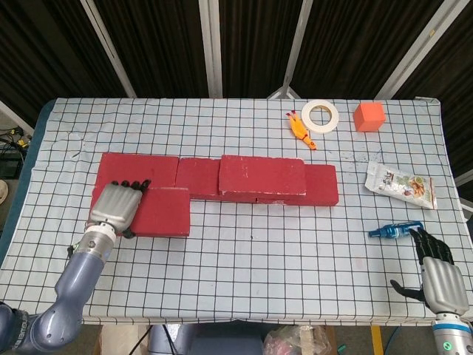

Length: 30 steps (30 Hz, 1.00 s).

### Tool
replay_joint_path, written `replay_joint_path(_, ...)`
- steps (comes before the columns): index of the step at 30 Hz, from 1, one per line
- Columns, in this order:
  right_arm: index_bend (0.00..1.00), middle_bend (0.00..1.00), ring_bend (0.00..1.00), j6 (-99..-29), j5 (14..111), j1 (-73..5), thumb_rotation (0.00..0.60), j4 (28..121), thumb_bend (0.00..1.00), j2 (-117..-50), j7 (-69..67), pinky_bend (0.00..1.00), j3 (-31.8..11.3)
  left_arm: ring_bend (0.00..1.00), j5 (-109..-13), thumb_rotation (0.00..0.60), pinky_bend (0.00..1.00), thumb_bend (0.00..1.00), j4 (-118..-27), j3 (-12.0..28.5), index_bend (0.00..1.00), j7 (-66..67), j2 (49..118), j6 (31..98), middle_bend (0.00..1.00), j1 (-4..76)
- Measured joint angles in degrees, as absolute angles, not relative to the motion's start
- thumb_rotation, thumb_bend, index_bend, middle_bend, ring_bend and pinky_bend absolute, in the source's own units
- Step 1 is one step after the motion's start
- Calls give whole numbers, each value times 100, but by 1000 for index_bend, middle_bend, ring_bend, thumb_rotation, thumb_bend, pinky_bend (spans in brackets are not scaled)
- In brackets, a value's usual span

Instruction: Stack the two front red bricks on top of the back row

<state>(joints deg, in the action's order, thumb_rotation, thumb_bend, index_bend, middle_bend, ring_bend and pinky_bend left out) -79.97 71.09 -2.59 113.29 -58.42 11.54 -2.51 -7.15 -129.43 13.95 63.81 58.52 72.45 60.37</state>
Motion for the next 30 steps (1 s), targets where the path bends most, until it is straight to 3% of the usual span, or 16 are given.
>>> replay_joint_path(6, 45, 0, 0, -8003, 6981, -284, 600, 11355, 185, -5906, 1312, 0, -284, 223, -612, 600, 218, 0, -12413, 1587, 93, 6411, 5702, 6953, 316, 6406)
replay_joint_path(16, 46, 0, 0, -8028, 6685, -319, 600, 11342, 184, -5974, 1486, 0, -372, 223, -518, 600, 217, 0, -11352, 1499, 97, 6223, 5927, 6229, 312, 6723)
replay_joint_path(30, 45, 0, 0, -8168, 5956, -444, 600, 11262, 185, -6206, 1946, 0, -636, 223, -598, 600, 199, 0, -10066, 1073, 98, 5755, 6175, 4964, 302, 7017)
